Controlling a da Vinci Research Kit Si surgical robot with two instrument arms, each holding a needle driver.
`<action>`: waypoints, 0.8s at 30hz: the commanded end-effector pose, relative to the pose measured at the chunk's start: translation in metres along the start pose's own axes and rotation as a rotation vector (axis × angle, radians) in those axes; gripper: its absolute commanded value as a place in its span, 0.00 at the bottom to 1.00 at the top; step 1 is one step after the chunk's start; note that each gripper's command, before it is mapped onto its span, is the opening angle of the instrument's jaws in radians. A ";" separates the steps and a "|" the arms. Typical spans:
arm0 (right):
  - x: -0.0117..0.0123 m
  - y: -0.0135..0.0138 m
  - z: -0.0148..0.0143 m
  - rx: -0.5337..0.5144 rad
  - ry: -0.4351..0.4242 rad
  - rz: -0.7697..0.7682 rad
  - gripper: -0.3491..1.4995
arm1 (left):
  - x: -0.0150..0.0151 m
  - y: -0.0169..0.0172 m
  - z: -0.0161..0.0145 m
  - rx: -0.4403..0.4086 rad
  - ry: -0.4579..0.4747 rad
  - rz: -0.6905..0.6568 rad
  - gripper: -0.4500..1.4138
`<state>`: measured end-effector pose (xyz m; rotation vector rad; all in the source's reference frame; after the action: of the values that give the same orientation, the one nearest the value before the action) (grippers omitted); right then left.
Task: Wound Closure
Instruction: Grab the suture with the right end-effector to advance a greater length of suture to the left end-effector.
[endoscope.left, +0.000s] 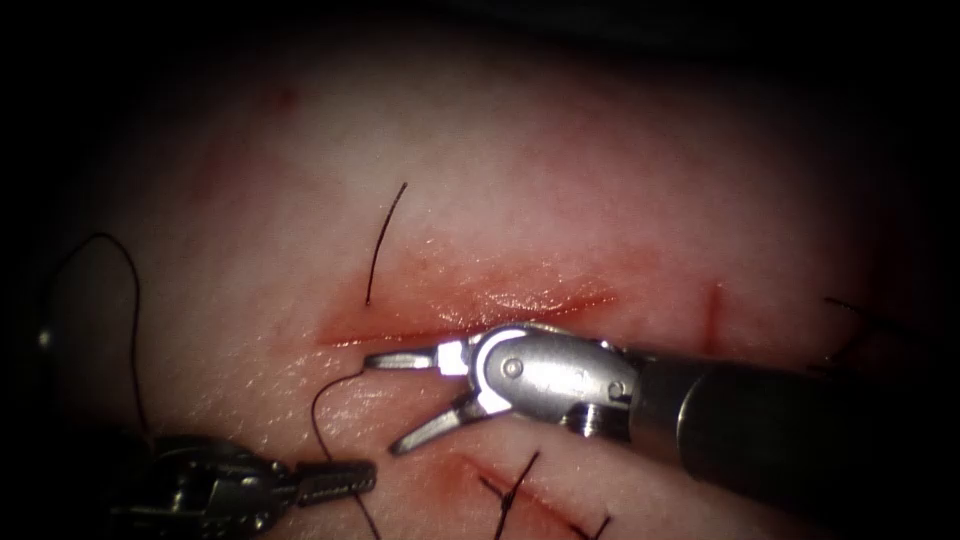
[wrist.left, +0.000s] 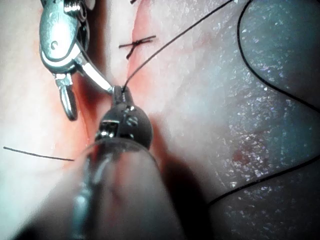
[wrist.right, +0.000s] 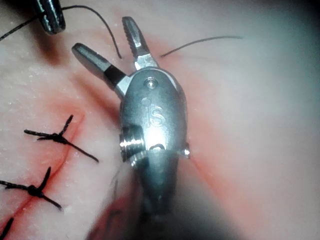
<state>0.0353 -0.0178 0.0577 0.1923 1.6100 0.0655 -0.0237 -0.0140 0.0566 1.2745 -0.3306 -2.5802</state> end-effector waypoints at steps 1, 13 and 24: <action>-0.0007 0.0009 0.0015 0.011 0.011 -0.043 0.86 | -0.0001 -0.0001 0.0010 0.001 0.001 0.001 0.00; -0.0012 0.0002 0.0044 0.055 0.038 -0.083 0.82 | 0.0002 -0.0002 0.0010 0.002 -0.004 0.004 0.00; -0.0022 -0.0008 0.0059 0.082 0.044 -0.104 0.61 | 0.0002 0.0000 0.0010 0.003 -0.005 0.005 0.00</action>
<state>0.0404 -0.0194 0.0591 0.1691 1.6635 -0.0736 -0.0240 -0.0142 0.0564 1.2647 -0.3351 -2.5822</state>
